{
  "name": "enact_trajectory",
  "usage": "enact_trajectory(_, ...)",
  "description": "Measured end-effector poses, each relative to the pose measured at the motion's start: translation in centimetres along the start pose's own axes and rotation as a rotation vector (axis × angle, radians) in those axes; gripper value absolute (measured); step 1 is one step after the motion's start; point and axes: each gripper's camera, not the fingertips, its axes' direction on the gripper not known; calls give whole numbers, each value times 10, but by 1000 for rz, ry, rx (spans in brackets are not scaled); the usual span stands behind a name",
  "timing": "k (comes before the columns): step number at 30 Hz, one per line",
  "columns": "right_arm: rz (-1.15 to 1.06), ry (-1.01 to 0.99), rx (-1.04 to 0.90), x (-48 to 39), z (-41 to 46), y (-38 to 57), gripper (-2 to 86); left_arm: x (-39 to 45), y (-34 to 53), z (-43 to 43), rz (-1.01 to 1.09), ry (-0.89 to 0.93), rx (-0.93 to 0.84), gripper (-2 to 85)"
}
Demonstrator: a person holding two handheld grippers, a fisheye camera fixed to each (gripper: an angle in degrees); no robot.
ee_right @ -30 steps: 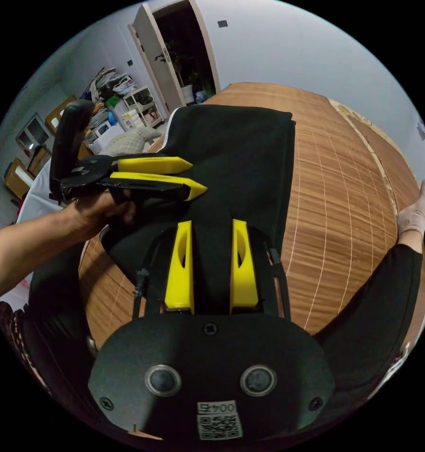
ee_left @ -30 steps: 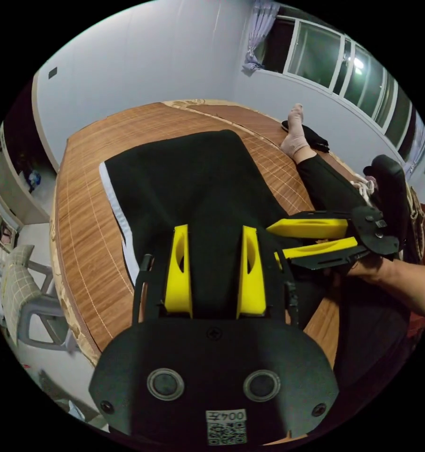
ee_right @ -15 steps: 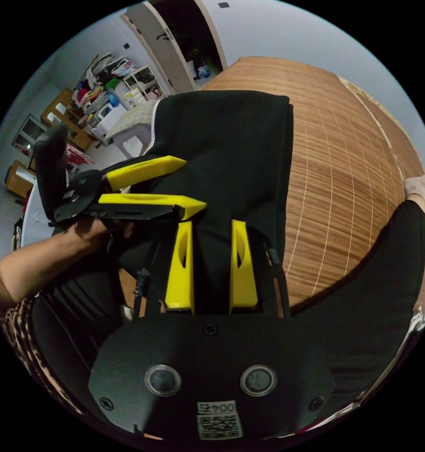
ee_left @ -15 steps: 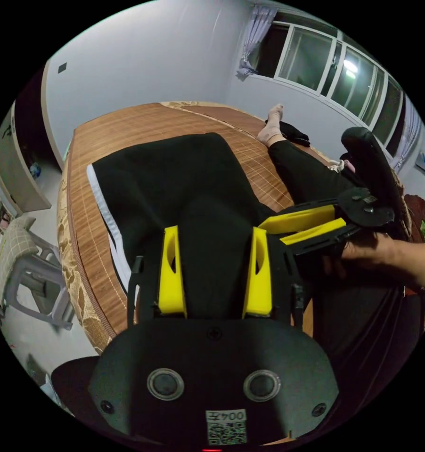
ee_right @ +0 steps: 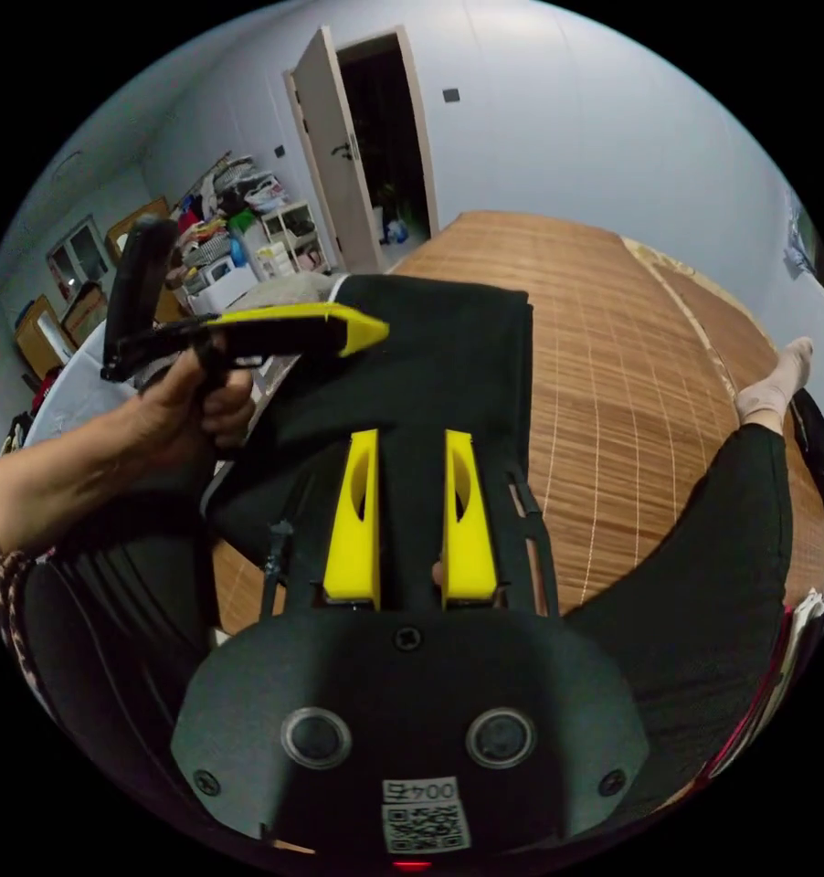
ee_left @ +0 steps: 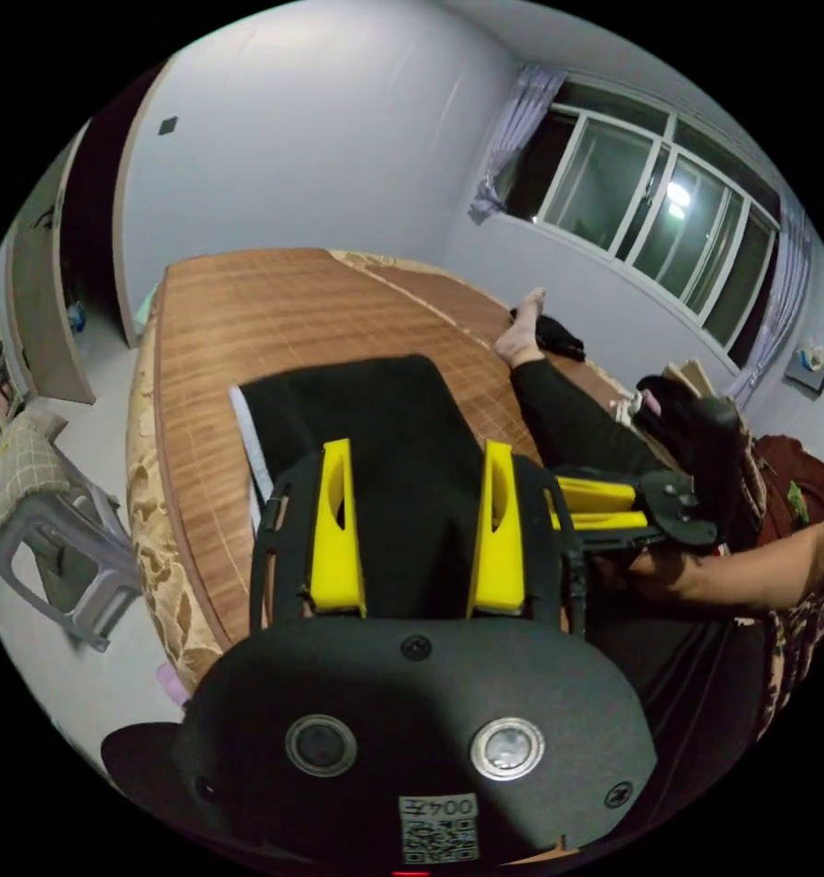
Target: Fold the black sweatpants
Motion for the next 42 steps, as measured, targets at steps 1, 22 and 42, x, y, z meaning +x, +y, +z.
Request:
enact_trajectory(1, -1, 2, -1, 3, 2, 0, 111, -9, -6, -2, -14, -9, 23, 181)
enact_trajectory(22, 79, -147, -141, 97, 26, -25, 98, -105, -41, 91, -206, -234, -155, 127)
enact_trajectory(42, 402, -693, 19, 312, 83, -132, 158, -116, -42, 107, -197, -230, -119, 126)
